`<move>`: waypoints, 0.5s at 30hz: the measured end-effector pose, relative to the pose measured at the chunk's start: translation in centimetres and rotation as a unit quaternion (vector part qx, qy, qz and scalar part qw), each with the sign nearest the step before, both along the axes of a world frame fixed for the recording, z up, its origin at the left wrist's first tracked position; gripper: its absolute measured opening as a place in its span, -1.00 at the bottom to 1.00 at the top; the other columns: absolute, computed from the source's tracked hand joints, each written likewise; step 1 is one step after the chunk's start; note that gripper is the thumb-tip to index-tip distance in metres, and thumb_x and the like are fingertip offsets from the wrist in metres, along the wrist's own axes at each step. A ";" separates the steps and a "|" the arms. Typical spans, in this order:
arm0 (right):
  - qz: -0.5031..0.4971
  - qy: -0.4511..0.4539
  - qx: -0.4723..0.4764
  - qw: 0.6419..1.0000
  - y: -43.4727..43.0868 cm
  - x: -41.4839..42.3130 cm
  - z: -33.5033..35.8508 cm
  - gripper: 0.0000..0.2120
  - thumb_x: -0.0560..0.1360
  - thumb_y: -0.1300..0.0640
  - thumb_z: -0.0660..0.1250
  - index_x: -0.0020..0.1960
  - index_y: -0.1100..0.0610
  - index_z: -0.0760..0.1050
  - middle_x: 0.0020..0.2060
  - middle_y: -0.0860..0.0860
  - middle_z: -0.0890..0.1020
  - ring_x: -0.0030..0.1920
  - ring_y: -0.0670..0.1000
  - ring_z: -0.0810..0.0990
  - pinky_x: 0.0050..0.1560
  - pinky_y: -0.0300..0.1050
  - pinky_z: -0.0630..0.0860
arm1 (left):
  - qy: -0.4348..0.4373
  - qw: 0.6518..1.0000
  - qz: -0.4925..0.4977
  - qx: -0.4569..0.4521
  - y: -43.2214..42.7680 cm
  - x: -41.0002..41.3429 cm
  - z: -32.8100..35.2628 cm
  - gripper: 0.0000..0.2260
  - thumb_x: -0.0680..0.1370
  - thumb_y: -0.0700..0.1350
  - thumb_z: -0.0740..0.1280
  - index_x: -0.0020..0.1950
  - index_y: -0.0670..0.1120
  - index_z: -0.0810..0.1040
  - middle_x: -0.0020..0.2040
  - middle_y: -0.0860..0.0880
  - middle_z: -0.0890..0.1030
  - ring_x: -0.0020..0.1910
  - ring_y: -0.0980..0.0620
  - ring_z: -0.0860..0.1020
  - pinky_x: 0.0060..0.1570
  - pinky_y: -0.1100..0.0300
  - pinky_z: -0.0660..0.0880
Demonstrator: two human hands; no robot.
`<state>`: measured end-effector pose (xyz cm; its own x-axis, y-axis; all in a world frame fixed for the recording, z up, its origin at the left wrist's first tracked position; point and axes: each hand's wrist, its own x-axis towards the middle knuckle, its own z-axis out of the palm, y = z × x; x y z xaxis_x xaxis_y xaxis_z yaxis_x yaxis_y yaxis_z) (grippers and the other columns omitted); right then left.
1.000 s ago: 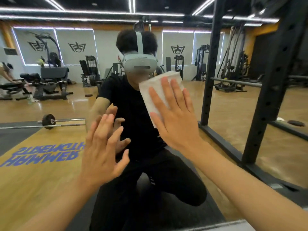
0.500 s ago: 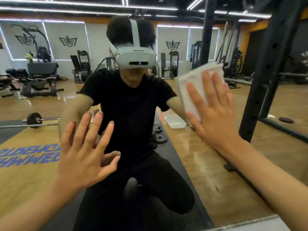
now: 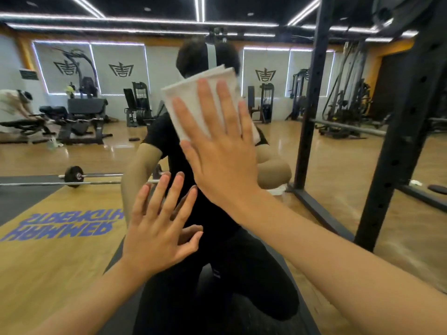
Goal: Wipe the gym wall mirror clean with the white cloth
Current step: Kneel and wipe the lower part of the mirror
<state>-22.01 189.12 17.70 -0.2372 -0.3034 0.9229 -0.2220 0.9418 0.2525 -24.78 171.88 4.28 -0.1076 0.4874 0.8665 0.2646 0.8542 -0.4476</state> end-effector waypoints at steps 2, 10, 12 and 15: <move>0.009 -0.003 0.084 0.996 1.6 0.1 0.4 -0.48 0.76 -0.11 0.05 0.69 -0.06 0.14 0.68 0.15 0.13 0.69 0.23 0.03 0.66 0.24 -0.05 | -0.005 1.000 -0.006 -0.001 0.0 0.3 0.1 -0.25 0.59 0.23 0.29 0.69 -0.12 0.24 0.71 -0.24 0.12 0.69 -0.27 0.11 0.65 -0.25 0.03; -0.111 -0.023 0.059 0.992 21.5 2.2 -0.3 -0.42 0.75 -0.13 0.01 0.72 0.00 0.04 0.69 0.23 0.01 0.69 0.25 -0.07 0.66 0.25 -0.10 | -0.012 1.000 -0.013 -0.015 -0.1 0.3 0.4 -0.27 0.61 0.19 0.21 0.71 -0.11 0.19 0.71 -0.26 0.11 0.69 -0.29 0.09 0.65 -0.25 -0.01; -0.133 -0.042 0.013 0.990 24.0 3.0 -1.5 -0.41 0.75 -0.12 -0.02 0.72 0.02 -0.01 0.69 0.24 -0.03 0.69 0.23 -0.13 0.66 0.29 -0.09 | -0.014 1.000 -0.008 -0.012 0.1 0.2 0.1 -0.28 0.61 0.19 0.23 0.69 -0.12 0.22 0.70 -0.26 0.12 0.69 -0.29 0.10 0.63 -0.26 0.03; -0.130 -0.029 -0.067 0.989 21.6 2.6 -2.7 -0.42 0.76 -0.13 -0.11 0.73 0.02 -0.07 0.69 0.25 -0.07 0.68 0.29 -0.13 0.65 0.34 -0.10 | -0.021 1.000 -0.010 -0.011 0.2 0.3 0.0 -0.30 0.60 0.20 0.24 0.66 -0.12 0.28 0.71 -0.24 0.12 0.69 -0.28 0.09 0.60 -0.27 0.08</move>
<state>-19.44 210.73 15.00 -0.3443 -0.1012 0.9334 0.0211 0.9931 0.1155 -24.51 172.12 4.28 -0.1344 0.5085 0.8505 0.3002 0.8389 -0.4541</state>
